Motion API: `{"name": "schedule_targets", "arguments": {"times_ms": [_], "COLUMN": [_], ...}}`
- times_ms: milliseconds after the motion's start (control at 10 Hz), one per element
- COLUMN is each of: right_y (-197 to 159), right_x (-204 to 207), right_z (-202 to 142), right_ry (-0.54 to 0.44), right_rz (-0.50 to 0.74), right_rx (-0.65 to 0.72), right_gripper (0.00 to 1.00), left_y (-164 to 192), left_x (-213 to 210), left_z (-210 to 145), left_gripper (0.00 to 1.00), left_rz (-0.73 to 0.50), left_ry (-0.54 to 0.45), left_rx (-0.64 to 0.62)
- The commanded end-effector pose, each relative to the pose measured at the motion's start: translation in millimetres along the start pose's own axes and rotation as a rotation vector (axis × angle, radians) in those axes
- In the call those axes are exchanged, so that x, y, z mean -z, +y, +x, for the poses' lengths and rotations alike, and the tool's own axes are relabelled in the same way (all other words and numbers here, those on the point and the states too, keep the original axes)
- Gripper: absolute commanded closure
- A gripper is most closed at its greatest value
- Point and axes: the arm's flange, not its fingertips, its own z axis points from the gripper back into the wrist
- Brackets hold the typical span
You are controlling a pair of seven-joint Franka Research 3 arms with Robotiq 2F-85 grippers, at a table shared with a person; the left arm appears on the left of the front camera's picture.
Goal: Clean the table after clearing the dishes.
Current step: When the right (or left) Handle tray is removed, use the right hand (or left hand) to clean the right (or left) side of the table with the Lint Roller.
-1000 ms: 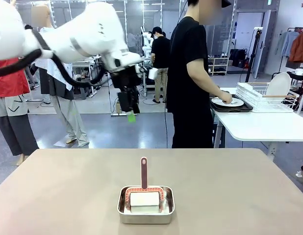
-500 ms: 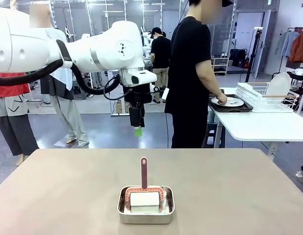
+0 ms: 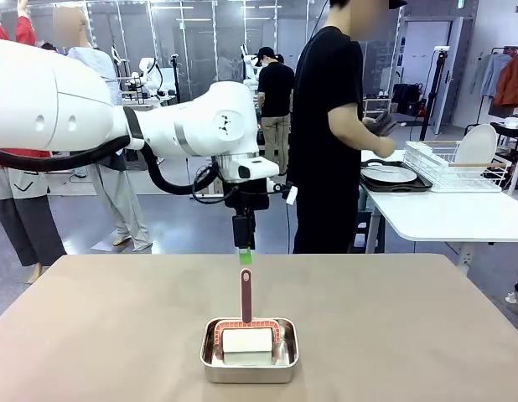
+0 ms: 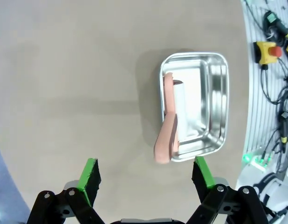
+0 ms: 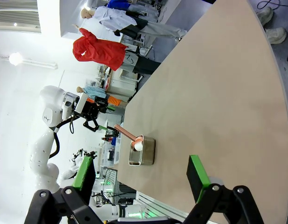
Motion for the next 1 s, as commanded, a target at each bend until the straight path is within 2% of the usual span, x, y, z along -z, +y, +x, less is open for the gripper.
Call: {"name": "schedule_targets", "arguments": {"times_ms": [0, 200, 300, 900], "right_y": [3.0, 3.0, 3.0, 3.0], "right_x": [1.7, 1.7, 1.7, 1.7], "right_z": [-2.1, -2.1, -2.1, -2.1], "right_ry": [-0.008, -0.008, -0.008, -0.008], "right_rz": [0.011, 0.011, 0.011, 0.011], "right_rx": [-0.014, -0.014, -0.014, -0.014], "right_gripper": [0.00, 0.00, 0.00, 0.00], "left_y": [-15.2, -21.7, -5.5, -5.1], "left_x": [1.3, 2.4, 5.1, 5.9], "left_z": [-2.1, -1.7, 6.1, 7.4], "left_gripper": [0.00, 0.00, 0.00, 0.00], "left_rz": [-0.040, -0.037, -0.018, -0.025], "left_ry": [-0.021, 0.062, -0.001, 0.009], "left_rx": [-0.033, -0.070, -0.021, -0.035]}}
